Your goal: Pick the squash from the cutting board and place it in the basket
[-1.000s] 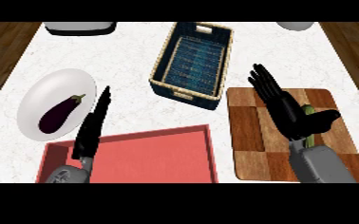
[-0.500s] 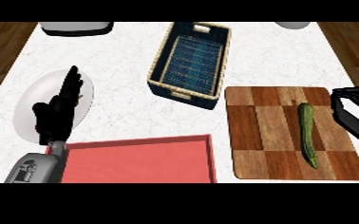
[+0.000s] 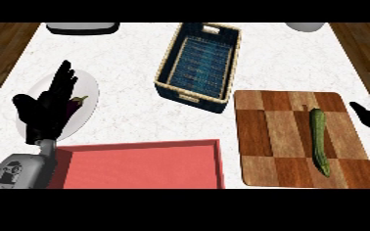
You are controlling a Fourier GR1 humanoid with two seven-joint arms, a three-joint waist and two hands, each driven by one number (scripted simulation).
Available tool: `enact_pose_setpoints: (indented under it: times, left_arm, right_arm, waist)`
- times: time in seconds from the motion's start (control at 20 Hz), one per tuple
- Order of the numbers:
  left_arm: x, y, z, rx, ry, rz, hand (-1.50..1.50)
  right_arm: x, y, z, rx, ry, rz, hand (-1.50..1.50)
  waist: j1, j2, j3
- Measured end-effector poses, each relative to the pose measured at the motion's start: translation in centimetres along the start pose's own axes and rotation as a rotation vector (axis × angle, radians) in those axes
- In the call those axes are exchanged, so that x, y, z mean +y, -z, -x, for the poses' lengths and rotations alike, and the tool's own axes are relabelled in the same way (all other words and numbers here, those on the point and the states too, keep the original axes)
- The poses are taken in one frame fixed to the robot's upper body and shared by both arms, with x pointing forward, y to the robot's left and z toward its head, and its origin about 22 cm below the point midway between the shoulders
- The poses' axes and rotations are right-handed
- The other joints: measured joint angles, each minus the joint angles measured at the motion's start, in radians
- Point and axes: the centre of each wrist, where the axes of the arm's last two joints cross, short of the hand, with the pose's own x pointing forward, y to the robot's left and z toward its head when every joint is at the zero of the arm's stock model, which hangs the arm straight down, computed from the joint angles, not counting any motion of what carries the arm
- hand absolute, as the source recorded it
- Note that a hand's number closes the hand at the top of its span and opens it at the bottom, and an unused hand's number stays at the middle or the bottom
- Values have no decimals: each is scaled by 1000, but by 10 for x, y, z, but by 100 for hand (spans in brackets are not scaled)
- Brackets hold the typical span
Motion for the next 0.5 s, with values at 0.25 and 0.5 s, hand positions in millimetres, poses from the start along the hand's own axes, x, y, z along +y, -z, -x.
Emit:
enact_pose_setpoints:
  times: [0.25, 0.5]
  left_arm:
    - [6, 0, -1, 9, 3, -9, 0]
    - [9, -1, -1, 8, 2, -13, 0]
  right_arm:
    - [-37, 9, -6, 139, -246, -181, -150]
    - [-55, 10, -33, 281, -416, -460, -150]
  waist:
    - [-8, -1, -5]
    - [-14, -5, -4]
